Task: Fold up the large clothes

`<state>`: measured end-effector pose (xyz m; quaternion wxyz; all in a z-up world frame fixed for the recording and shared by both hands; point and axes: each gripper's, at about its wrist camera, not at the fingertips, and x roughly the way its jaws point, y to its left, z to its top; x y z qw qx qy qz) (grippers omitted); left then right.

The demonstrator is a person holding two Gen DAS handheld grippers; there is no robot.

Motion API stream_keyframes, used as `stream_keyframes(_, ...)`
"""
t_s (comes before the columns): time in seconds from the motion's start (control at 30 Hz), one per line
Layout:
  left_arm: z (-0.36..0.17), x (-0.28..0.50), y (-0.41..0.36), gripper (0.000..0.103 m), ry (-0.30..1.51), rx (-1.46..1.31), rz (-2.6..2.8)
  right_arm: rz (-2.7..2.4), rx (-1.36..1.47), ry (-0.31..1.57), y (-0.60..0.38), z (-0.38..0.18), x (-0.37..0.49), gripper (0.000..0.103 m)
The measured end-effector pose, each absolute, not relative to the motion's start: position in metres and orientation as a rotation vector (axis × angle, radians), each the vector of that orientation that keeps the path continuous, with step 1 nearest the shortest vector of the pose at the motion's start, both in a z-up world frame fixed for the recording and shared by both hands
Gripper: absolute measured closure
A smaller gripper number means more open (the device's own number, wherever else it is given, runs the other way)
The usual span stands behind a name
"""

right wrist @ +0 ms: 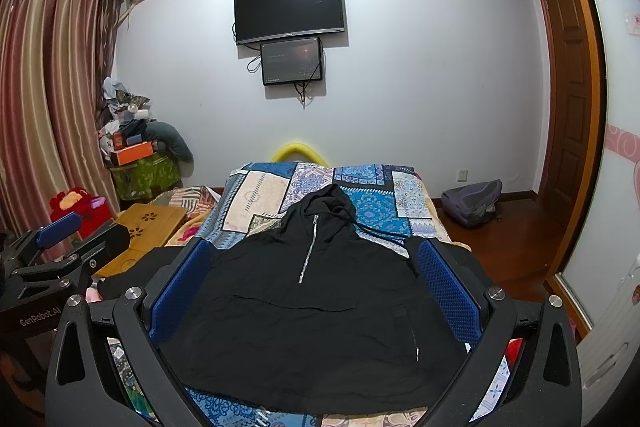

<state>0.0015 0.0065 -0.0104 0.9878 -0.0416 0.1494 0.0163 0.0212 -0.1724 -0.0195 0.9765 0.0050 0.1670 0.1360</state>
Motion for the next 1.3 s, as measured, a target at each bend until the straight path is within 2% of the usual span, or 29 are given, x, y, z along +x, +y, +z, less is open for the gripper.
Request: stream_keyframes(1.3,-0.012,0.005,0.011,0.0,0.302,-0.097,0.048,0.27,-0.001,0.349,-0.163,-0.024,0.023,0.0)
